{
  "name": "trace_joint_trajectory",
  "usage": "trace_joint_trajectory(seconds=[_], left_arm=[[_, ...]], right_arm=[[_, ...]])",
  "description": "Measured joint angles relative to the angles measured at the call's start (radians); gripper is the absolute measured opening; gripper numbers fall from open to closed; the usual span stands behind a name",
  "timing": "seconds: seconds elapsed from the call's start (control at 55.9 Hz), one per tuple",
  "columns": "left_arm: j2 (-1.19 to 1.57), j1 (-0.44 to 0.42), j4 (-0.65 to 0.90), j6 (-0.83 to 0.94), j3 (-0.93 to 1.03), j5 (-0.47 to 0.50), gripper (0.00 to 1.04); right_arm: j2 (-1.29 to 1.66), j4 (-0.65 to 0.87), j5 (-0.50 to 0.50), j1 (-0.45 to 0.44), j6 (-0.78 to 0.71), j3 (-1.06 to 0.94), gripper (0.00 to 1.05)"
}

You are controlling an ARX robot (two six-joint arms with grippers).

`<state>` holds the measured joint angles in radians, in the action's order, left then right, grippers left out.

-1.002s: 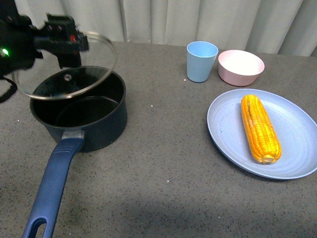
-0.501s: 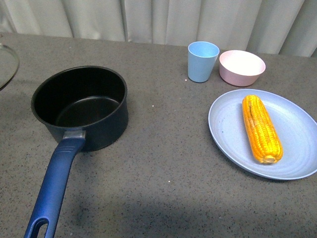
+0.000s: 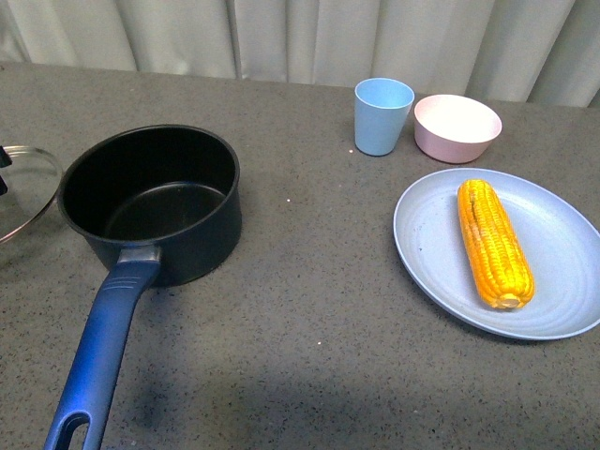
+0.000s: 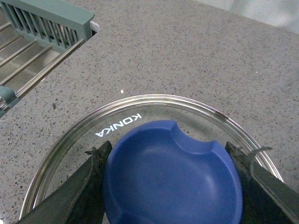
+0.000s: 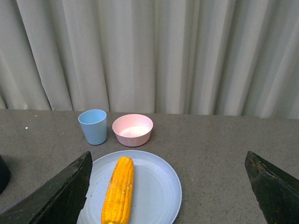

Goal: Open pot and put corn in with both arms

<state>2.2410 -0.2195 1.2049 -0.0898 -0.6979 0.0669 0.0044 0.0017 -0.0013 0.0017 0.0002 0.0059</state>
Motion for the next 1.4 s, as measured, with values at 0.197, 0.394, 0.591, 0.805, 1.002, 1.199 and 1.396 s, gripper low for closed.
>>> trace_joint_trajectory(seconds=[0.197,0.394,0.591,0.805,1.002,1.199,1.396], left_arm=[[0.056,0.014,-0.003,0.043,-0.011,-0.003,0.64],[0.071,0.030,-0.032,0.069,-0.018,0.002,0.64],[0.064,0.030,-0.044,0.066,-0.021,0.007,0.69],[-0.057,0.028,-0.047,0.066,0.039,0.036,1.00],[-0.349,0.029,-0.080,0.056,0.183,0.055,0.98],[-0.601,0.038,-0.021,0.056,0.363,-0.059,0.90],[-0.785,0.072,0.047,0.075,0.500,-0.213,0.58]], right_arm=[[0.000,0.000,0.000,0.000,0.000,0.000,0.96],[0.000,0.000,0.000,0.000,0.000,0.000,0.96],[0.000,0.000,0.000,0.000,0.000,0.000,0.96],[0.000,0.000,0.000,0.000,0.000,0.000,0.96],[0.000,0.000,0.000,0.000,0.000,0.000,0.96],[0.000,0.000,0.000,0.000,0.000,0.000,0.96],[0.000,0.000,0.000,0.000,0.000,0.000,0.96]])
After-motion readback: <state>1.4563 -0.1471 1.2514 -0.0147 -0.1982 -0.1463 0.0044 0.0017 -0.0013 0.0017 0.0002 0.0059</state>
